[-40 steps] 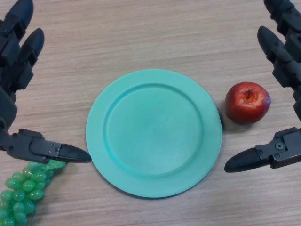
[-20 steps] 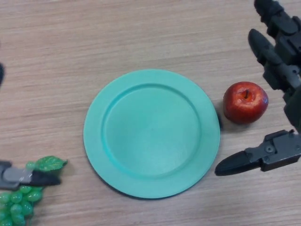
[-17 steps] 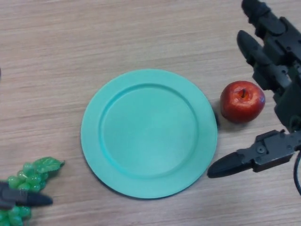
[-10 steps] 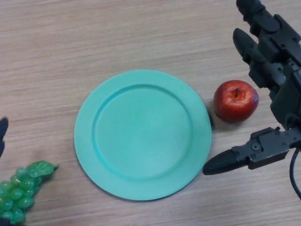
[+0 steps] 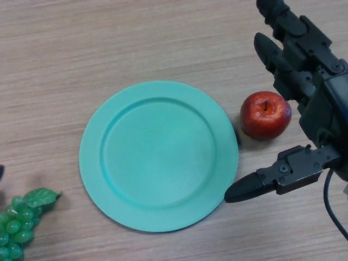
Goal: Pick up the green grapes and place it on the plate
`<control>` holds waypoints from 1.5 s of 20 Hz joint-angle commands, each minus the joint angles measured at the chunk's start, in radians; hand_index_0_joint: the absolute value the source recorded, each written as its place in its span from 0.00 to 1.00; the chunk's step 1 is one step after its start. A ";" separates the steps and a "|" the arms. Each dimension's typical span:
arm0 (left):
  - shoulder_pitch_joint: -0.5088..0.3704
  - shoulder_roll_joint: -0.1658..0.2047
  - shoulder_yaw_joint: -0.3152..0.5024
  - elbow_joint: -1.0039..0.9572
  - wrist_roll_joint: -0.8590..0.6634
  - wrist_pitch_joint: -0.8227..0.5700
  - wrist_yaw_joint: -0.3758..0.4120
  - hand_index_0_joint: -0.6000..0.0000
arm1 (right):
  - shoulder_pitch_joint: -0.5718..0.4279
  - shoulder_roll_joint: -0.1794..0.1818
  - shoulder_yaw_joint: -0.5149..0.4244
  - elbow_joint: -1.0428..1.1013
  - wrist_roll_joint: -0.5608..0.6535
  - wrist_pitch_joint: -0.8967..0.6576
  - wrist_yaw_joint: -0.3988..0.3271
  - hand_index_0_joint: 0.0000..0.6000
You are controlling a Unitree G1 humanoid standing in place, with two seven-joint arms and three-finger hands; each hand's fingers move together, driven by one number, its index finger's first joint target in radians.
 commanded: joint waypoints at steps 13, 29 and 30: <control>-0.033 0.080 0.199 -0.237 -0.124 -0.099 -0.033 0.00 | -0.025 -0.004 -0.055 -0.053 0.005 -0.106 -0.049 0.00; -0.045 0.031 0.020 -0.695 -0.280 0.183 -0.217 0.75 | -0.037 -0.004 -0.033 -0.052 -0.015 -0.104 -0.061 0.00; -0.039 0.031 -0.022 -0.638 -0.211 0.126 -0.207 0.99 | -0.033 0.002 -0.020 -0.051 -0.029 -0.109 -0.059 0.00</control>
